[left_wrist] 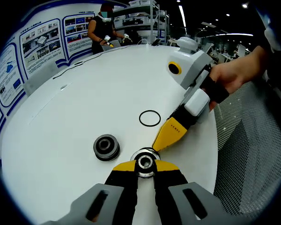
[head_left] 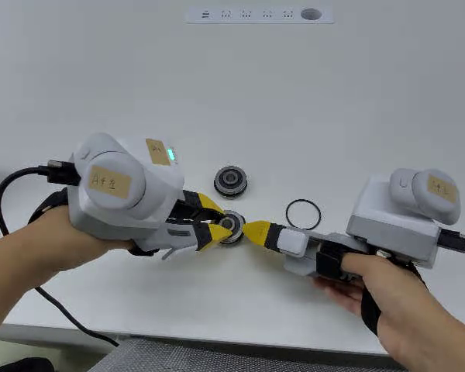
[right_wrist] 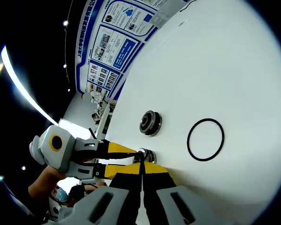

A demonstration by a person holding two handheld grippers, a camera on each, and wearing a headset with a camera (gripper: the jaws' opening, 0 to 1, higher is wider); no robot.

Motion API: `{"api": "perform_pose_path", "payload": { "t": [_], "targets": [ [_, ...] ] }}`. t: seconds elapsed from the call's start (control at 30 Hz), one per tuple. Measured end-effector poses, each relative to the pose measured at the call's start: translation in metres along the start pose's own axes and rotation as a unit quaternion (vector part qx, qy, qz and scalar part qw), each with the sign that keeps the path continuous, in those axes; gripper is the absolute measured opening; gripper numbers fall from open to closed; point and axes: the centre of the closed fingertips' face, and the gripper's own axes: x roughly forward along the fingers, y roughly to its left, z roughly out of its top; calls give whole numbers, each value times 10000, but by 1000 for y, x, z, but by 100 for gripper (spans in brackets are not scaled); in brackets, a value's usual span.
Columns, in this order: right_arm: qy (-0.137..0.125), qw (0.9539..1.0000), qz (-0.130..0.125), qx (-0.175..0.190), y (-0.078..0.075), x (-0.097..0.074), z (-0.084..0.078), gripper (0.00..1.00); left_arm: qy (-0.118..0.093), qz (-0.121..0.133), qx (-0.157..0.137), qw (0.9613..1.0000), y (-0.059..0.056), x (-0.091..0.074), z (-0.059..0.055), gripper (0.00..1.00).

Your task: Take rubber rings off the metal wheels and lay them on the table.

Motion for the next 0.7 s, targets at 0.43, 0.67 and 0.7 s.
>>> {"api": "perform_pose_path", "payload": {
  "t": [0.43,0.67,0.7],
  "targets": [
    [39,9999,-1,-160,3,2,-1,0,33,-13,44,10000,0,0,0,12],
    [40,9998,22,-200,5,3,-1,0,27,-3,55,10000,-1,0,0,12],
    [40,9997,22,-220,6,3,-1,0,24,-2,53,10000,-1,0,0,12]
  ]
}}
